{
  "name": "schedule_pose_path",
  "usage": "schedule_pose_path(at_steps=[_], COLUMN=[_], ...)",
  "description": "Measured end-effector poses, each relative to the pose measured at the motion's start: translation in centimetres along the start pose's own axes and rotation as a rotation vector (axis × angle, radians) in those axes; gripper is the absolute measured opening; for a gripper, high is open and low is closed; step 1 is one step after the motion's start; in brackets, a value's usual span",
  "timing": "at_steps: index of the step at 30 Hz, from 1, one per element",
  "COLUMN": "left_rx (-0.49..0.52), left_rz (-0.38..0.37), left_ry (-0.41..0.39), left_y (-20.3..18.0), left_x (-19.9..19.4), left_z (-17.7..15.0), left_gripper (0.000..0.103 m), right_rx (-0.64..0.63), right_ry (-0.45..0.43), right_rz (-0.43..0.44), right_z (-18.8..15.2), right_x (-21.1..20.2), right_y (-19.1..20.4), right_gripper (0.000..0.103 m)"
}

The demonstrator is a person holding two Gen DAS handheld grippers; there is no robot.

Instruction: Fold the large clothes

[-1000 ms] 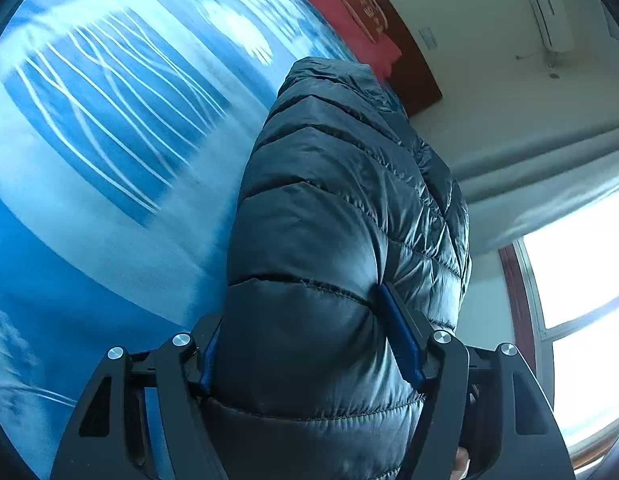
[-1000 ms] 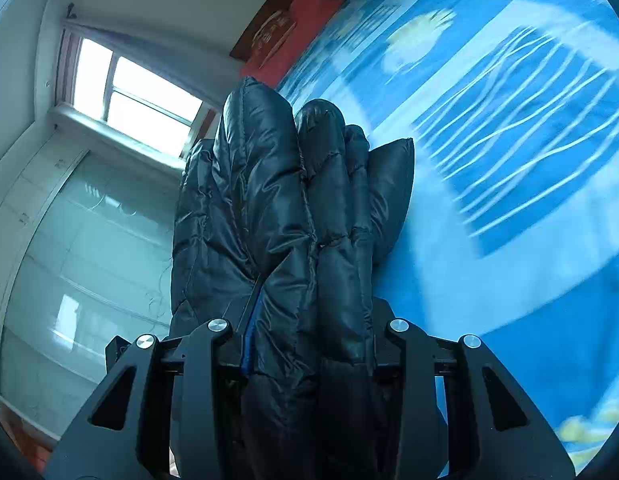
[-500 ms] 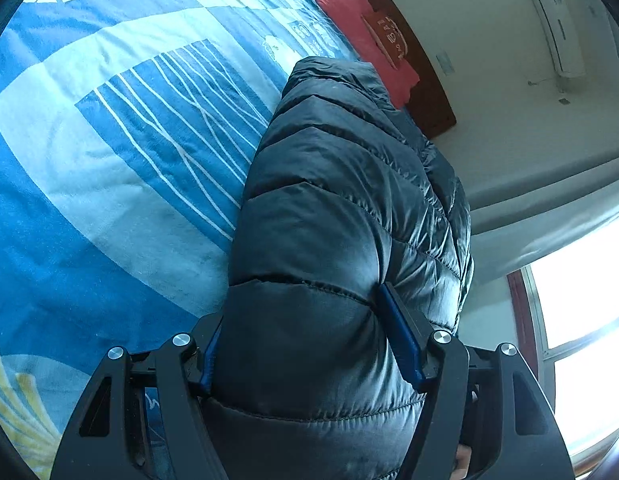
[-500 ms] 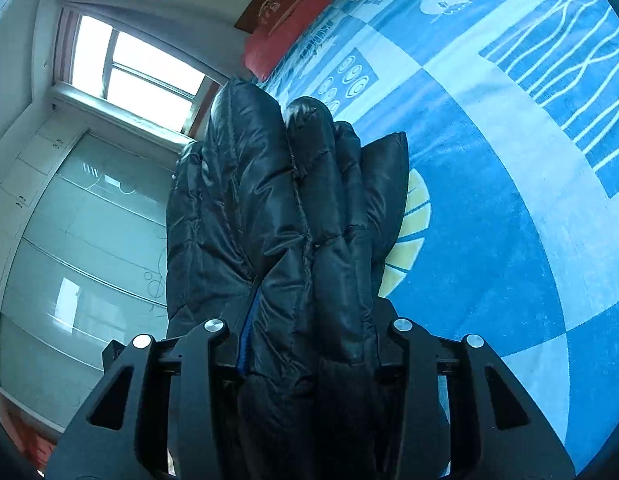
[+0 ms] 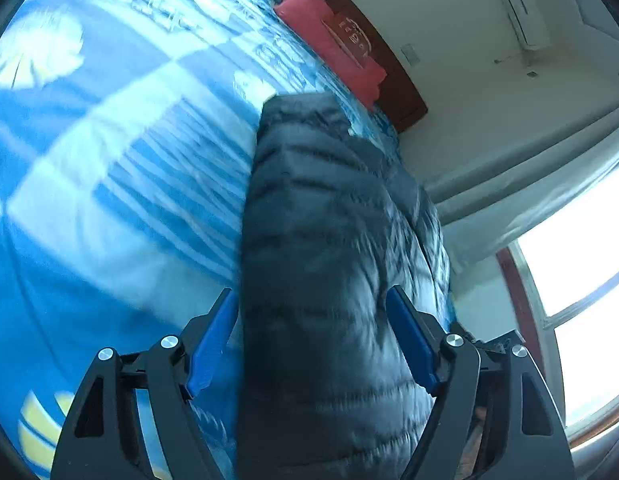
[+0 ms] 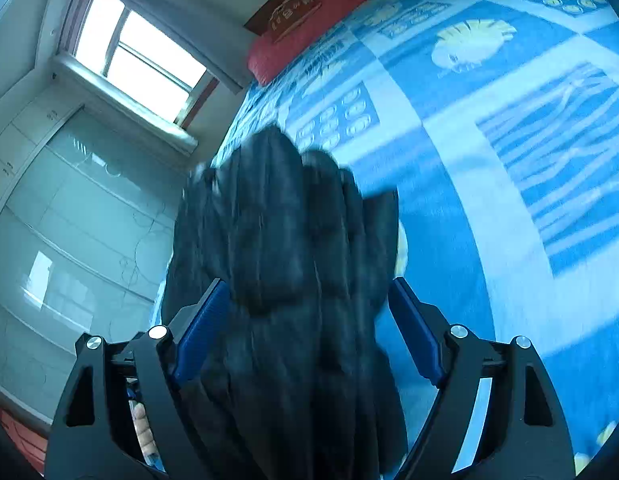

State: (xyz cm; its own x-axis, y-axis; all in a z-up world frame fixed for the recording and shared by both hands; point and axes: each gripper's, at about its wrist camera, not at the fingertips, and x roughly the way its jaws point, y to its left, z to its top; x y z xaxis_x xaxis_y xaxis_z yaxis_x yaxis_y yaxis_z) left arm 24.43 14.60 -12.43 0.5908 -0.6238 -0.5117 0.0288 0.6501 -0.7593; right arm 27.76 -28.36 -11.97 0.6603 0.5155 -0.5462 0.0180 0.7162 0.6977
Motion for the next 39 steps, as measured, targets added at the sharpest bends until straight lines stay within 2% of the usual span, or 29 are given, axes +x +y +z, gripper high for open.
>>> schedule_pose_path(at_steps=[3,6,7,9,10,13,17,24,39], left_rx=[-0.015,0.019,0.037,0.078,0.095,0.124,0.137,0.138,0.156], left_rz=[-0.013,0.024,0.055,0.120,0.147,0.203,0.256,0.285,0.300], left_ry=[0.023,0.043,0.038,0.030,0.029,0.035,0.035,0.026,0.015], left_y=[-0.5,-1.5,-1.7,-2.3,-2.5,-2.5,-2.3,-1.9,-2.0], left_x=[1.8,3.7,4.0,5.1,5.6,6.7,7.8,8.6,8.9], left_z=[2.0,3.3,3.4,3.6,3.6,3.4,2.9,2.2,1.8], left_gripper=[0.075,0.075,0.075,0.074,0.072,0.068,0.068,0.068,0.068], right_rx=[0.026,0.044,0.047,0.067,0.073,0.108,0.107,0.137,0.146], right_ry=[0.033,0.063,0.072,0.095,0.094,0.096,0.099,0.094,0.077], right_rz=[-0.005,0.000,-0.008,-0.010,-0.013,-0.013,-0.028,0.008,0.041], right_z=[2.2,3.1,3.3,3.4,3.2,3.0,2.3,1.8,1.3], right_x=[2.4,4.3,4.8,5.6,5.8,6.3,7.0,7.7,7.5], right_y=[0.1,-0.1,-0.2,-0.7,-0.9,-2.1,-2.8,-4.1,-5.2], right_gripper=[0.082,0.082,0.078,0.063,0.058,0.051,0.049,0.048,0.048])
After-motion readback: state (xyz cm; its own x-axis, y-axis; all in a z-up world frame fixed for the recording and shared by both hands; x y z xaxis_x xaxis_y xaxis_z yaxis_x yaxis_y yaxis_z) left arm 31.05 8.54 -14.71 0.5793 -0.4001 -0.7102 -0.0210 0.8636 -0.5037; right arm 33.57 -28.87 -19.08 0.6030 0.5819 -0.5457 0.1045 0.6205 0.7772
